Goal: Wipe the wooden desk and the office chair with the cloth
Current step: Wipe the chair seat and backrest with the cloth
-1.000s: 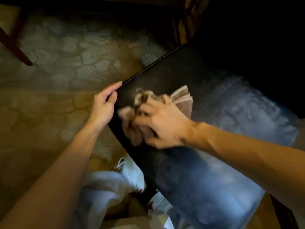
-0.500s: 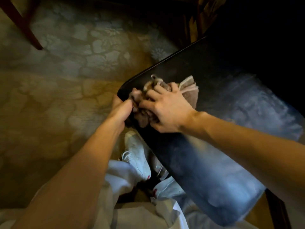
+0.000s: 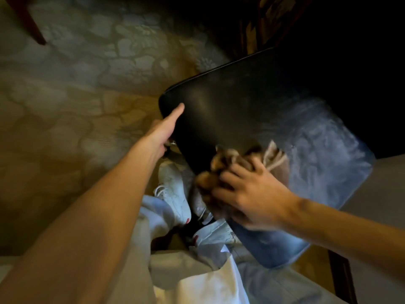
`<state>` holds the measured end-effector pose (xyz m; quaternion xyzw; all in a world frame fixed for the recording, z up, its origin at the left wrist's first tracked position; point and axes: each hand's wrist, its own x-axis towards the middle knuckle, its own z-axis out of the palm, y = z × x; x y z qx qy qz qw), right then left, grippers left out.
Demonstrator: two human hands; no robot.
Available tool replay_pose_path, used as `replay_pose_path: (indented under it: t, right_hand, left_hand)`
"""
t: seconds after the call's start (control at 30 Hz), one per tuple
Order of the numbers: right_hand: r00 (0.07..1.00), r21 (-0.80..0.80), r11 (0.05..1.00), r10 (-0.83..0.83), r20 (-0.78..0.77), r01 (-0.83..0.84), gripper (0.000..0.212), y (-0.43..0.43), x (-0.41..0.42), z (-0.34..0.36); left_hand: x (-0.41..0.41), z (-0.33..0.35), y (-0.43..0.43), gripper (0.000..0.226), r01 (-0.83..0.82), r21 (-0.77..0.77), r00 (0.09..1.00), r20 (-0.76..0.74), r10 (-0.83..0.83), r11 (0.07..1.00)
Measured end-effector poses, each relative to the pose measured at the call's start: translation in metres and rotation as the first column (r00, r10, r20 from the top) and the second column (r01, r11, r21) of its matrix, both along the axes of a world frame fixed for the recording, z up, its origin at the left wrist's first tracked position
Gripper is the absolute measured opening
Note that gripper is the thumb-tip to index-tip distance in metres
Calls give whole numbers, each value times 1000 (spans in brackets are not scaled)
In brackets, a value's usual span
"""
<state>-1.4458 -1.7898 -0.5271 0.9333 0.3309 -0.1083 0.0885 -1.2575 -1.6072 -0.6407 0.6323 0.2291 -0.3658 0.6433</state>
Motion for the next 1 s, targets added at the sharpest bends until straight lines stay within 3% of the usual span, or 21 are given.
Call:
replay_pose_path:
  t: [0.03,0.1,0.17,0.27,0.37,0.47,0.57,0.63,0.73,0.8,0.87,0.93,1.0]
  right_hand:
    - [998,-18,999,-27,65,29,33,20,19,-7]
    - [985,-96,992,-69,157,84,34,63,54,-20]
    - [986,-281,954,-62,157,105,42,102,76,-36]
    - [996,-601,799,65,56,-18,56,123,76,-61]
    - [982,-634,759,188,-3,-147,57,113,45,-60]
    - [926,-679,645,345,-150,-350,54,78,-17,-63]
    - [904,-682,594,267,-335,-428,46,37,-77,-68]
    - [894,-651,627,185,-408,-427,41,18,-101,-57]
    - [932,-543,802,45,-359,-248,56,1,-123,-40]
    - [970,-445,889,-3,-243,-108,56,2,-117,-31]
    - [998,-327,945,6,-64,-27,34,8,-87,-28]
    - [999,-283,959,-19,48,32,23,30,-41,-28]
    - [993,-302,952,-8,121,45,30,60,2,-29]
  left_hand:
    - [-1,-2,5,117,34,-47,999,-37,-36,998]
    - [2,-2,7,76,108,-160,987,-101,-126,981]
    - [6,-3,11,54,129,-221,979,-128,-160,967]
    - [8,-8,16,56,130,-137,982,-122,-147,982]
    - [2,-10,13,77,0,-118,993,-116,-14,993]
    - [-1,-2,4,77,-105,-108,993,-67,98,989]
    - [1,-1,1,76,-122,-120,992,-39,118,985]
    - [-2,-1,1,80,-134,-137,991,-17,133,981]
    - [-9,-1,0,95,-163,-133,986,5,165,978]
    - [-20,5,-1,102,-167,-133,986,-28,165,977]
    - [-40,14,-9,105,-137,-137,990,-56,130,981]
    - [-58,8,-16,124,-78,-120,995,-65,70,990]
    - [-67,-3,-23,127,-95,-123,993,-79,86,988]
